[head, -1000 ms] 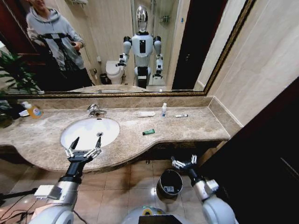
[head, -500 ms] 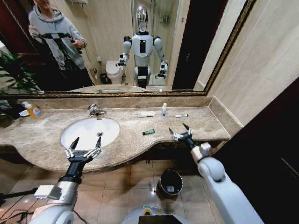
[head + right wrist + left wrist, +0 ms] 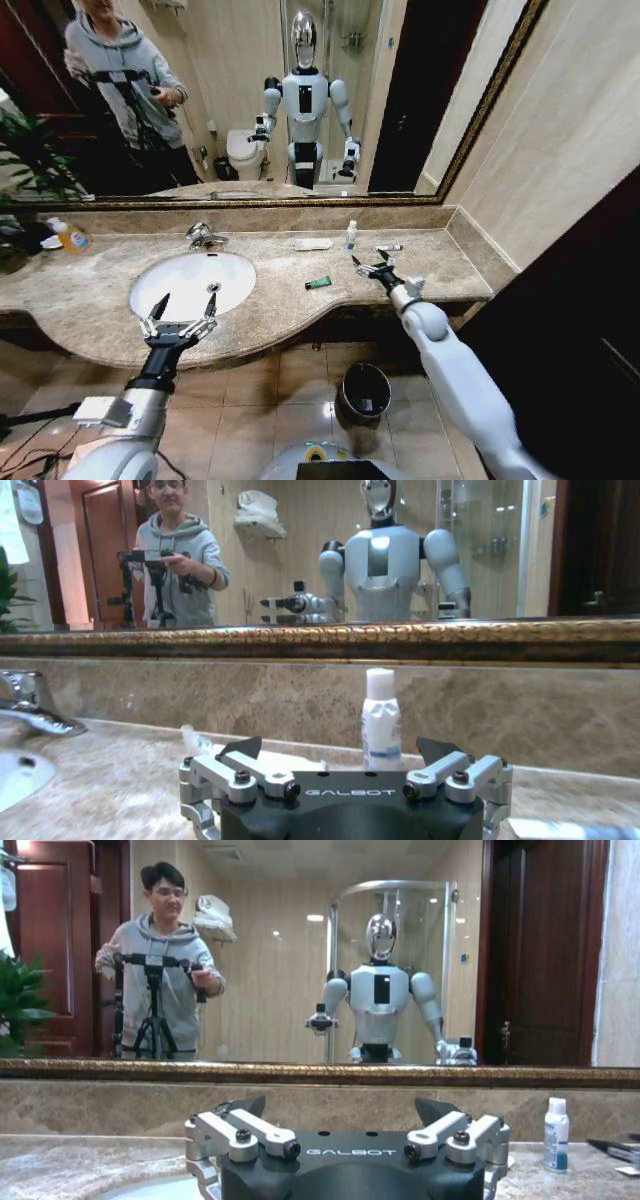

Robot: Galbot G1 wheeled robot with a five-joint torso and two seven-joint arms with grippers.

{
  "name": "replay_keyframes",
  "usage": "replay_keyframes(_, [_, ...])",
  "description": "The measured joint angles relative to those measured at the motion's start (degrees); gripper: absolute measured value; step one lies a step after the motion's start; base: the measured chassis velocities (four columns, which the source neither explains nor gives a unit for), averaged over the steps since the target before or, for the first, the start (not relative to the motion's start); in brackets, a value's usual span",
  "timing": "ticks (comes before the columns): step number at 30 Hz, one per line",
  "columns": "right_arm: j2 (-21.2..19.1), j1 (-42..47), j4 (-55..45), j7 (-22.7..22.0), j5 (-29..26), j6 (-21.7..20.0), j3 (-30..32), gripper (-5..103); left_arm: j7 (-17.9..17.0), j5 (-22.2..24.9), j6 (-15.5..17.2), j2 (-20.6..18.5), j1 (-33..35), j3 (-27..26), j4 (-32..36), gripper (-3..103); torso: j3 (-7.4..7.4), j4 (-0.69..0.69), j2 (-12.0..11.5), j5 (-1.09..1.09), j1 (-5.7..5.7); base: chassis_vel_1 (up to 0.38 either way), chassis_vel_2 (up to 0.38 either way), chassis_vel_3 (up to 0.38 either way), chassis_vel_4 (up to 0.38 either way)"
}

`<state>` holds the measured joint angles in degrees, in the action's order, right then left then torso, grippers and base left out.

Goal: Pick up the trash from the sink and place it in the trash bin.

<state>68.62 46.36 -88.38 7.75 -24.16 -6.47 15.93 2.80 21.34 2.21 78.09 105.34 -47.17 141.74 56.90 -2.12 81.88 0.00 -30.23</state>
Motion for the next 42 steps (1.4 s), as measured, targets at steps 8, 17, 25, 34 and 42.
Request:
replay_keyframes(8, [2.61, -9.41, 14.06, 1.86, 1.82, 3.76, -3.06, 100, -0.01, 0.0, 0.0, 0.0, 0.0, 0.0, 0.0, 100, 0.0, 0.02, 0.0, -0.01, 0.0, 0.0, 0.0, 0.0, 0.0])
replay_keyframes(17, [4.6, -14.12, 21.56, 2.18, 2.59, 6.0, -6.36, 100, 0.0, 0.0, 0.0, 0.0, 0.0, 0.0, 0.0, 100, 0.0, 0.01, 0.0, -0.01, 0.0, 0.0, 0.0, 0.0, 0.0])
replay_keyframes(25, [6.49, -17.49, 27.33, 2.37, 5.93, 8.42, -7.11, 100, 0.0, 0.0, 0.0, 0.0, 0.0, 0.0, 0.0, 100, 0.0, 0.0, 0.0, 0.0, 0.0, 0.0, 0.0, 0.0, 0.0])
replay_keyframes(34, [8.61, -19.98, 31.44, 2.39, 6.72, 8.97, -6.79, 73, -0.01, 0.0, 0.0, 0.0, 0.0, 0.0, 0.0, 100, 0.0, 0.0, 0.01, -0.01, 0.01, 0.0, 0.0, 0.0, 0.0])
replay_keyframes(42, [10.14, -22.29, 33.71, 2.67, 7.04, 9.03, -6.48, 51, 0.0, 0.0, 0.0, 0.0, 0.0, 0.0, 0.0, 100, 0.0, 0.01, 0.01, -0.01, 0.01, 0.0, 0.0, 0.0, 0.0])
